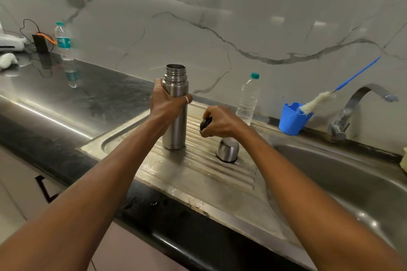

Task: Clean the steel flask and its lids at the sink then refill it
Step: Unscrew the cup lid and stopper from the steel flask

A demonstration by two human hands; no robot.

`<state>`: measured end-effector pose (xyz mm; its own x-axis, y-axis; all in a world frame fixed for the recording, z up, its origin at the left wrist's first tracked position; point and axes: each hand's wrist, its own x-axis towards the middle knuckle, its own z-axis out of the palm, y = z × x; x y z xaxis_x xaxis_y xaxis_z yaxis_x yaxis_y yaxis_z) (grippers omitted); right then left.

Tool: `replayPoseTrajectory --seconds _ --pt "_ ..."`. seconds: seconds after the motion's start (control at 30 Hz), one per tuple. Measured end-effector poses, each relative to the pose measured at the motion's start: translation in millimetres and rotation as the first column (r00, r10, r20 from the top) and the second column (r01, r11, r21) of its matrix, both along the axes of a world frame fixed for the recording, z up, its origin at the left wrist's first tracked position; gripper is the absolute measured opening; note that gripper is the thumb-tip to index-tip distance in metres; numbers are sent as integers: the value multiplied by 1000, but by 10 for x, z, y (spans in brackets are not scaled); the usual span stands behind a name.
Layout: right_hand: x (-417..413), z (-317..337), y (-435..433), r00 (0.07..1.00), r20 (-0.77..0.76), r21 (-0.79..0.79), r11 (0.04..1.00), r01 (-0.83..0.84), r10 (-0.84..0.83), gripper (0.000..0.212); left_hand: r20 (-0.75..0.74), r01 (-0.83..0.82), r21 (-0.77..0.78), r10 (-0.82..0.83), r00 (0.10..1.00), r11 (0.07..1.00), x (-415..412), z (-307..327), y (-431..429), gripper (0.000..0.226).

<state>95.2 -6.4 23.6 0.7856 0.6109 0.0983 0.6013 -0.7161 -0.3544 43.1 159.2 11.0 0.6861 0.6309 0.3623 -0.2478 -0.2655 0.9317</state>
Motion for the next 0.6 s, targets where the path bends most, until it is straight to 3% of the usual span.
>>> replayPoseTrajectory --seconds 0.27,0.4,0.5,0.6 --pt "52 -98 115 997 -79 -245 969 -17 -2 34 -2 -5 -3 5 1000 1000 10 -14 9 65" --pt "55 -143 144 997 -74 -261 965 -5 -15 37 -6 17 12 -17 1000 1000 12 26 -8 65" --pt "45 -65 126 996 -84 -255 967 -13 -9 60 -6 25 27 -25 1000 999 10 68 -19 64" --pt "0 64 44 998 -57 -147 989 17 -26 63 1 20 38 -20 1000 999 -17 152 -50 64"
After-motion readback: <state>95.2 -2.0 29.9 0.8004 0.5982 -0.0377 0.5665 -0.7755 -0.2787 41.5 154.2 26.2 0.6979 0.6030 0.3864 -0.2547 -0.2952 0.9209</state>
